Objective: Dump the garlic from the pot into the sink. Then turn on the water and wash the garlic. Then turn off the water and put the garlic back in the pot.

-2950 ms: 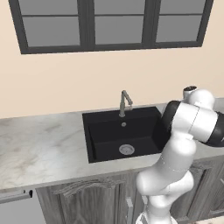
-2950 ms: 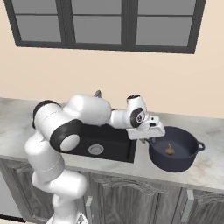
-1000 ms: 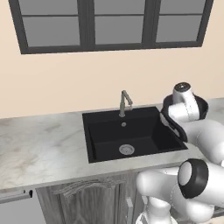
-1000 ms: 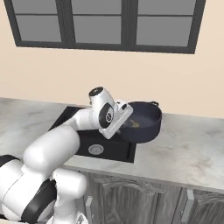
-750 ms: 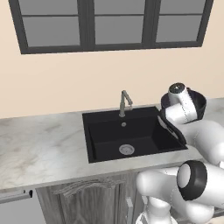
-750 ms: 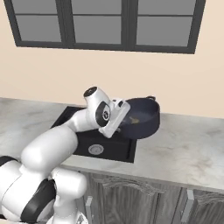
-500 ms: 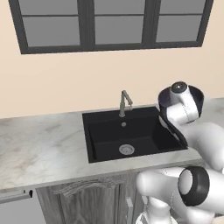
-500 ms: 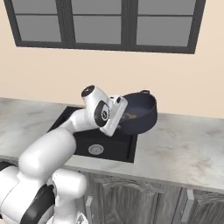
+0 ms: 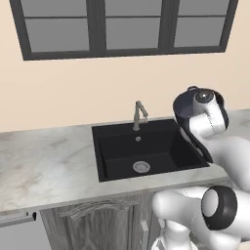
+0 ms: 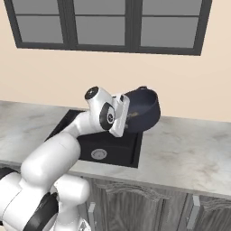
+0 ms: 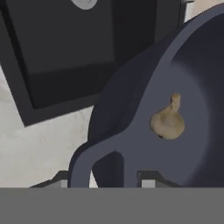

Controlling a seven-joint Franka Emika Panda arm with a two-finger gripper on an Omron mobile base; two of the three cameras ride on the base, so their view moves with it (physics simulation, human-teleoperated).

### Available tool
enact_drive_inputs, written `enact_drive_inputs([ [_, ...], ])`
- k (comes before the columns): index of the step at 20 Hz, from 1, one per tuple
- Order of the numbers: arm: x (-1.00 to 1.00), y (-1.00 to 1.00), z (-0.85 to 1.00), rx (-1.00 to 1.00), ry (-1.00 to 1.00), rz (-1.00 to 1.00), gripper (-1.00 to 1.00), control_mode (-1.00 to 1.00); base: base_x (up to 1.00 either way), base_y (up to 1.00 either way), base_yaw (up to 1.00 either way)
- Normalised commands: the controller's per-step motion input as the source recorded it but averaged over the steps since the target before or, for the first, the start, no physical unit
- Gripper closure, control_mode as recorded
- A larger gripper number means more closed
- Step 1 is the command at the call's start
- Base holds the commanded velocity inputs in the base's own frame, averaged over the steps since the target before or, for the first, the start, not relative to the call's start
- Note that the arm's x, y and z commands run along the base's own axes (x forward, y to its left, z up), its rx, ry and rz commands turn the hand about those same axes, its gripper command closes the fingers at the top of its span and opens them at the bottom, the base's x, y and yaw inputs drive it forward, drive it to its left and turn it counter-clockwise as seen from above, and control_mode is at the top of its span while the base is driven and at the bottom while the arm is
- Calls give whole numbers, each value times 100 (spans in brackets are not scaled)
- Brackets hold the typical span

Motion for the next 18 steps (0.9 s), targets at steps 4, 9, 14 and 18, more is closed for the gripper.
enact_drive_inputs([
  [4, 34, 0, 0, -15, 0, 2, 100, -100, 0, 0, 0],
  [9, 33, 0, 6, -9, 3, 3, 100, -100, 0, 0, 0],
  [14, 33, -6, 12, -5, 5, 6, 100, -100, 0, 0, 0],
  [18, 28, -8, 17, -8, 2, 5, 100, -100, 0, 0, 0],
])
